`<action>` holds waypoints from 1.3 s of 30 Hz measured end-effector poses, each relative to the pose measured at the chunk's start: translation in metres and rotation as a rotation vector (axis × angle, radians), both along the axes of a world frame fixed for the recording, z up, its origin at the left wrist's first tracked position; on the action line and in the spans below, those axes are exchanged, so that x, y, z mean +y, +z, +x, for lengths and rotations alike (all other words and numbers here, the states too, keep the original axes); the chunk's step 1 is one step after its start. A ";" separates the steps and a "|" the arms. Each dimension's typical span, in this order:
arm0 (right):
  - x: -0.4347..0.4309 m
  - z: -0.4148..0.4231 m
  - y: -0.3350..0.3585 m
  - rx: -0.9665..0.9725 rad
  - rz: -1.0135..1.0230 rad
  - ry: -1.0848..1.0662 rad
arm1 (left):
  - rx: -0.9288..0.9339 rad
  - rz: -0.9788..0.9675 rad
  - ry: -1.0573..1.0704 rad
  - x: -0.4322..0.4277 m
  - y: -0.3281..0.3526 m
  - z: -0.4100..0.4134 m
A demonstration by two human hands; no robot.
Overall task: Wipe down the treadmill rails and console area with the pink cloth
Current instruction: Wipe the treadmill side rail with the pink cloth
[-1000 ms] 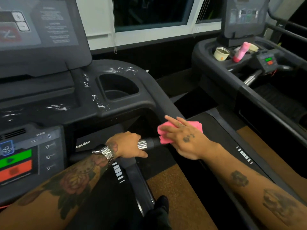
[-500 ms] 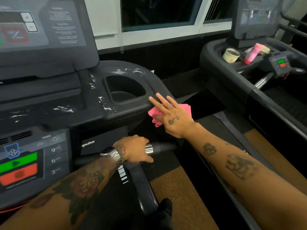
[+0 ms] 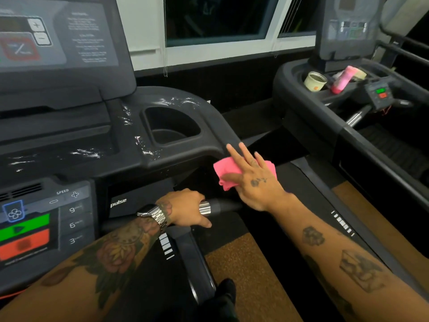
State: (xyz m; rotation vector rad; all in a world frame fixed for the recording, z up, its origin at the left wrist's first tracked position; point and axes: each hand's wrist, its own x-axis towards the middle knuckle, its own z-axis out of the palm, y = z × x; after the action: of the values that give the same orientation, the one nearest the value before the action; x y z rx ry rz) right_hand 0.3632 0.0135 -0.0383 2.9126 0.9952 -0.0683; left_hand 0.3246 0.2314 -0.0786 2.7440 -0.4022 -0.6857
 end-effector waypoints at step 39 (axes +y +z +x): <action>-0.047 -0.104 -0.013 -0.054 0.243 -0.472 | 0.039 -0.058 -0.019 0.000 0.006 -0.001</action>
State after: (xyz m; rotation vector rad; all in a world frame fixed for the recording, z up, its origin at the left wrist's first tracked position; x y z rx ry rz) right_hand 0.2590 -0.0331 -0.0513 3.2850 0.3071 0.1162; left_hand 0.3237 0.2312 -0.0728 2.6708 -0.4329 -0.7200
